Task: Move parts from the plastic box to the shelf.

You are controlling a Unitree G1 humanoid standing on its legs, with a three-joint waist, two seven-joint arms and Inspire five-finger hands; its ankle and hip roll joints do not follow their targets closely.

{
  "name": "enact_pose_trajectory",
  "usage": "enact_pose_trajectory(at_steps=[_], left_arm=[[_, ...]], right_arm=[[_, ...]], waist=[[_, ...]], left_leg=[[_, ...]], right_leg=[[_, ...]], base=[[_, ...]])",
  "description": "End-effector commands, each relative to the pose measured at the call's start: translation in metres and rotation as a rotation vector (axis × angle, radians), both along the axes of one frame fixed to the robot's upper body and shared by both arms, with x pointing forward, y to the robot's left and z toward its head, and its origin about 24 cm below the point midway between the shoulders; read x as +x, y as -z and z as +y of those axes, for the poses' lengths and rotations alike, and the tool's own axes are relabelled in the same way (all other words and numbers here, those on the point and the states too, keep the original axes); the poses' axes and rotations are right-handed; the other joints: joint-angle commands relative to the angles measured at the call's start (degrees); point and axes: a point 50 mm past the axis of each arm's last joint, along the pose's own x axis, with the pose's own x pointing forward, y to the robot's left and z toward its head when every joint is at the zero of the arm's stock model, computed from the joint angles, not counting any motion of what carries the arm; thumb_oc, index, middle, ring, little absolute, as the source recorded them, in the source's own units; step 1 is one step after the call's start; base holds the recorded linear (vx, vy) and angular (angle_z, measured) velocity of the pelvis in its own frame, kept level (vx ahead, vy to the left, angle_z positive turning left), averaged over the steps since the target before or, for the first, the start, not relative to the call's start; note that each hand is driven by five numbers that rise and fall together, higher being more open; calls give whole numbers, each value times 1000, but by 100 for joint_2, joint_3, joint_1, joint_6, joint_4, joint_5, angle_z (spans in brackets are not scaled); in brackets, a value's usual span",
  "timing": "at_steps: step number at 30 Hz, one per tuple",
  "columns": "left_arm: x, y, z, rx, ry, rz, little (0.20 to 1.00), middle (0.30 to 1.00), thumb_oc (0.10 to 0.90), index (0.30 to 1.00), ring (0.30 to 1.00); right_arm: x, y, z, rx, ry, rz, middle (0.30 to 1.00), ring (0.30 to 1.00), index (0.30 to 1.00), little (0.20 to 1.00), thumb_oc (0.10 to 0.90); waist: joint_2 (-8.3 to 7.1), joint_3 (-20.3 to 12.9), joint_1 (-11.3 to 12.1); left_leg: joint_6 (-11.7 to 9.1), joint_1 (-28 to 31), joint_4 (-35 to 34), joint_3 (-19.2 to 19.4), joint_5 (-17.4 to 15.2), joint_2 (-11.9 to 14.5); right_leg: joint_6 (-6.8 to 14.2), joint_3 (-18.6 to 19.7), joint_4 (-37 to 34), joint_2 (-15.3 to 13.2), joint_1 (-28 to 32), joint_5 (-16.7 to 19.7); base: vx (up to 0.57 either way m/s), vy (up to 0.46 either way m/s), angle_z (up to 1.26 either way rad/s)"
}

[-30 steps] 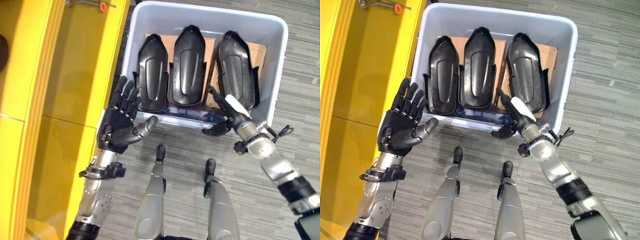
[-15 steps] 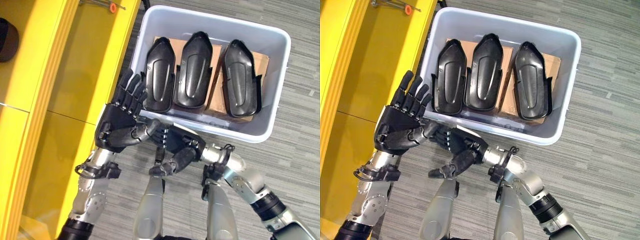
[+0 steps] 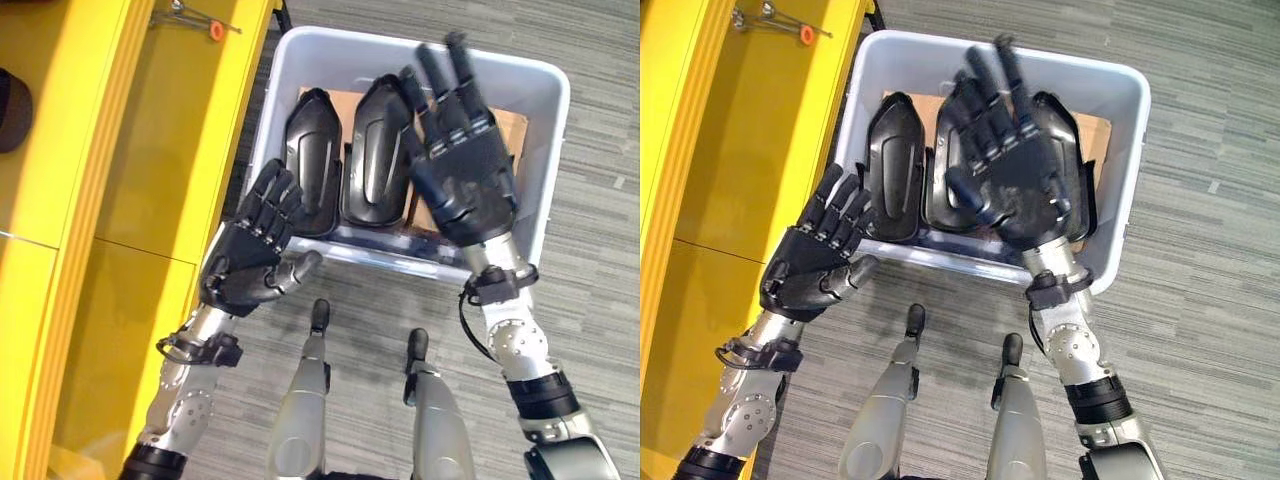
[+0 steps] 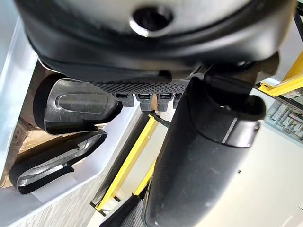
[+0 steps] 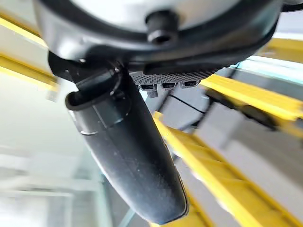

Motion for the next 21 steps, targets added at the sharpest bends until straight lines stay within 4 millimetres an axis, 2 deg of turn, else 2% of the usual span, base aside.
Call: enact_pose_trajectory(at_steps=[1, 2, 3, 4, 7, 10, 12, 15, 16, 19, 21], left_arm=[[-10, -46, 0, -56, 18, -264, 1000, 1000, 900, 1000, 1000], [-12, -46, 2, -63, 8, -264, 1000, 1000, 900, 1000, 1000], [-12, -45, 4, -73, -8, -263, 1000, 1000, 900, 1000, 1000], [-12, -45, 4, -88, -19, -265, 1000, 1000, 900, 1000, 1000], [-12, -45, 4, -85, -22, -262, 1000, 1000, 900, 1000, 1000], [-10, -46, 2, -80, -35, -258, 1000, 1000, 900, 1000, 1000], [-10, -45, 3, -89, -34, -252, 1000, 1000, 900, 1000, 1000], [-8, -41, 0, -78, -13, -217, 1000, 1000, 900, 1000, 1000], [-8, -40, 0, -75, -14, -217, 1000, 1000, 900, 1000, 1000], [-12, -35, -3, -28, 26, -212, 1000, 1000, 900, 1000, 1000], [-13, -34, -3, -33, 32, -202, 1000, 1000, 900, 1000, 1000]], right_arm=[[-22, -54, -20, 10, 313, -208, 1000, 1000, 1000, 1000, 900], [-21, -54, -29, -70, 509, -177, 1000, 1000, 1000, 1000, 900], [-15, -55, -35, -271, 715, -164, 1000, 1000, 1000, 1000, 900], [-10, -54, -37, -443, 831, -160, 1000, 1000, 1000, 1000, 900], [-6, -52, -43, -645, 1033, -168, 1000, 1000, 1000, 1000, 900], [0, -61, -60, -829, 1280, -194, 1000, 1000, 1000, 1000, 900], [5, -67, -70, -1034, 1459, -236, 1000, 1000, 1000, 1000, 900], [11, -68, -78, -1222, 1539, -246, 1000, 1000, 1000, 1000, 900], [11, -69, -79, -1227, 1543, -251, 1000, 1000, 1000, 1000, 900], [12, -83, -90, -1417, 1673, -343, 1000, 1000, 1000, 1000, 900], [12, -86, -92, -1441, 1682, -355, 1000, 1000, 1000, 1000, 900]], waist=[[-23, -143, -165], [-25, -143, -201], [-31, -143, -251], [-30, -143, -293], [-55, -143, -331], [-78, -143, -359], [-79, -143, -354], [-85, -143, -330], [-81, -143, -333], [-70, -143, -309], [-61, -143, -296]], left_leg=[[424, 209, 191, 146, -490, -283], [418, 220, 193, 154, -508, -282], [423, 249, 178, 213, -535, -282], [410, 220, 142, 247, -491, -249], [409, 184, 156, 266, -482, -250], [388, 143, 180, 275, -484, -228], [377, 133, 182, 275, -487, -234], [371, 124, 161, 280, -477, -233], [369, 124, 156, 282, -474, -231], [338, 118, 129, 273, -446, -225], [332, 127, 110, 267, -439, -226]], right_leg=[[-292, 56, -340, 247, 317, 151], [-293, 79, -321, 246, 304, 136], [-311, 129, -306, 252, 283, 112], [-323, 160, -310, 265, 214, 151], [-330, 192, -285, 282, 164, 163], [-341, 198, -249, 295, 111, 159], [-340, 193, -240, 298, 92, 154], [-334, 183, -258, 297, 82, 169], [-333, 180, -260, 296, 79, 172], [-330, 155, -300, 277, 80, 200], [-327, 152, -311, 274, 86, 200]], base=[[9, 79, -10], [15, 113, -18], [-4, 132, -19], [7, 117, -15], [-20, 39, -11], [-16, 31, -8], [0, 0, 0], [0, 0, 0], [0, 0, 0], [0, 0, 0], [0, 0, 0]])
